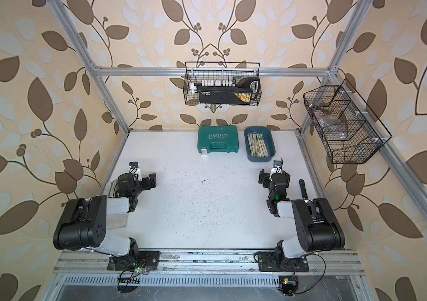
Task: Take the paired disposable chopsticks out of the storage box
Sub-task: Pick up the storage box at the center of the board.
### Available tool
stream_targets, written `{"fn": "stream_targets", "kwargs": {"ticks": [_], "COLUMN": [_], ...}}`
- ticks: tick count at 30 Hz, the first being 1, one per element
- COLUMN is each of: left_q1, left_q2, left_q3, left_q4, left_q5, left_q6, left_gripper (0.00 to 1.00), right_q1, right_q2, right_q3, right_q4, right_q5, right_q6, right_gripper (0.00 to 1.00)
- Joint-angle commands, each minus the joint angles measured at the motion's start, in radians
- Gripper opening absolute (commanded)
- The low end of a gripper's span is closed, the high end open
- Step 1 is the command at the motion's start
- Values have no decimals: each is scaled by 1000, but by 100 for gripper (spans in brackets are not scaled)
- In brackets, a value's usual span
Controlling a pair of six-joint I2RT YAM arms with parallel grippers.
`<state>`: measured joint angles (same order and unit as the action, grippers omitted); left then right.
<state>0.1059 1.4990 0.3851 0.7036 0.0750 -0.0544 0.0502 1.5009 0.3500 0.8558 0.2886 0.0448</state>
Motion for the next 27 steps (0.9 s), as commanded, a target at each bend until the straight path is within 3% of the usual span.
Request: {"fn": "stream_targets", "kwargs": {"ticks": [1, 25, 27], "left_q1": [11, 15, 11], "left_q2": [4, 2, -23], "left_q3": [28, 34, 54], "left_q4": [-4, -14, -46], "left_q5": [19, 23, -13], "left_q6": [-1, -5, -8], "left_gripper": [99, 99, 95], "right_q1": [1, -2, 0], "right_q2": [5, 7, 7], "right_q3": [6, 14, 12], "right_q4": [-7, -20, -17], "right_q5": [8, 3, 7], "right_q6": [10, 15, 12], "right_gripper": [100, 100, 100]}}
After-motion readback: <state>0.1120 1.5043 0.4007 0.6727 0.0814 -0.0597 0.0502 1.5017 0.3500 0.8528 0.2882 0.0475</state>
